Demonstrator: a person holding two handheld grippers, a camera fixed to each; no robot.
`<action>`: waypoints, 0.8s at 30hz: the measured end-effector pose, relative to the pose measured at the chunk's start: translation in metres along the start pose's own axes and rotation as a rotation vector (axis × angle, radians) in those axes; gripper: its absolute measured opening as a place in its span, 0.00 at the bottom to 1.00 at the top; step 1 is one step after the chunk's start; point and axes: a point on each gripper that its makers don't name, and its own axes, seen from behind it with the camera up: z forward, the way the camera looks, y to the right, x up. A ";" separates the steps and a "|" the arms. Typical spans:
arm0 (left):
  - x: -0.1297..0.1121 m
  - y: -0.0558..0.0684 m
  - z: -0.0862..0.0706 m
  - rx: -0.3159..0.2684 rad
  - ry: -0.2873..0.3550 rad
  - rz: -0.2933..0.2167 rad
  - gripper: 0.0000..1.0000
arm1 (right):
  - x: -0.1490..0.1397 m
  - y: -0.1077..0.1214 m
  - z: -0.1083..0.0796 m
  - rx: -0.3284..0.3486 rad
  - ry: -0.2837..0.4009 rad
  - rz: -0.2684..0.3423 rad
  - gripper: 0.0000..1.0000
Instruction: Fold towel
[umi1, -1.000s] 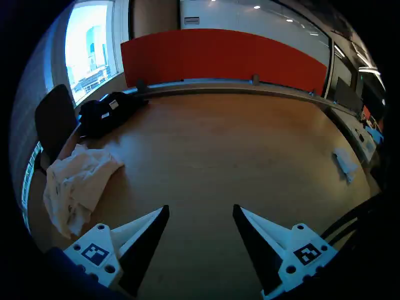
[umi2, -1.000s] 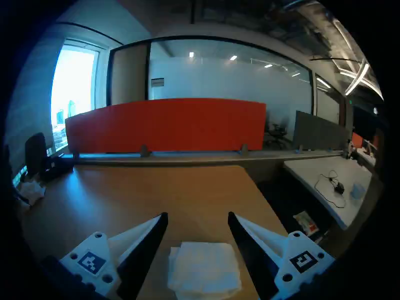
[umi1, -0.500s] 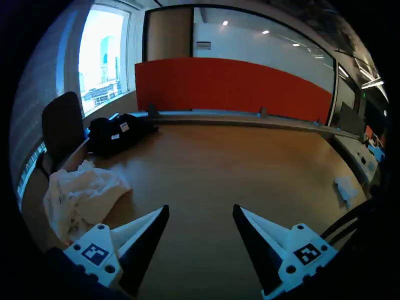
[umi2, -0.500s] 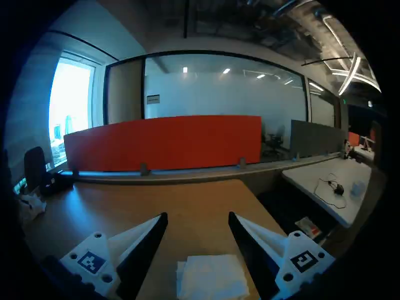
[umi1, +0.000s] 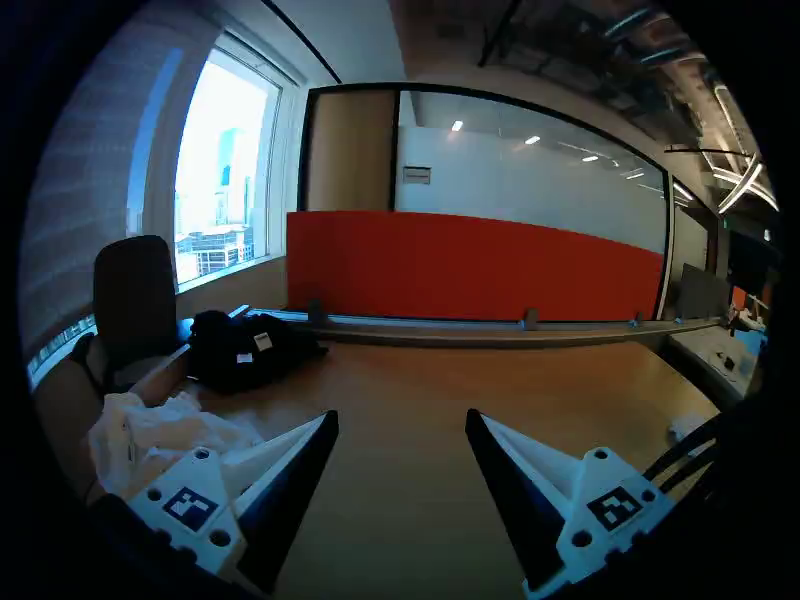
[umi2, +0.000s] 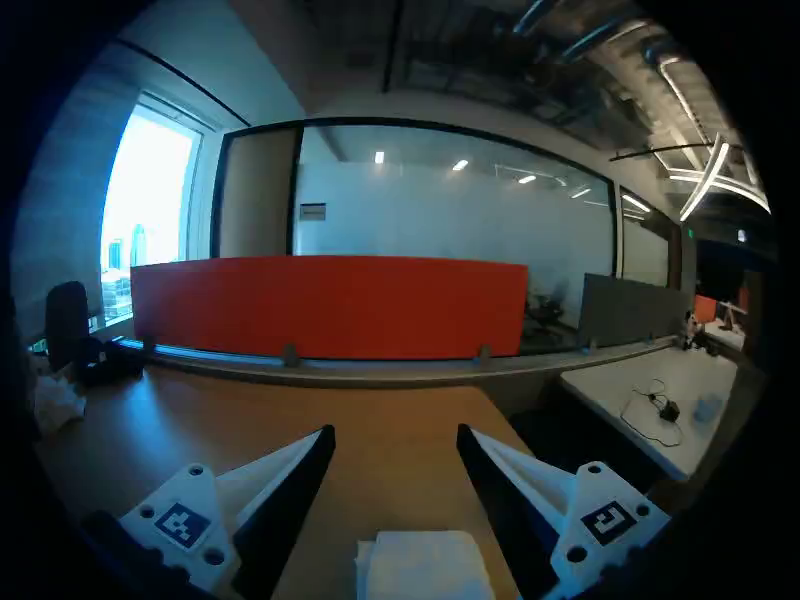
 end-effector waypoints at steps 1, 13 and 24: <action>0.002 -0.001 0.000 0.003 0.009 -0.002 0.94 | 0.003 -0.004 0.000 0.003 0.005 0.001 0.94; 0.014 -0.007 0.004 0.006 0.064 -0.011 0.95 | 0.023 -0.067 0.001 0.060 0.052 0.006 0.96; 0.023 -0.014 0.008 0.004 0.096 -0.026 0.94 | 0.034 -0.136 0.005 0.110 0.084 0.010 0.96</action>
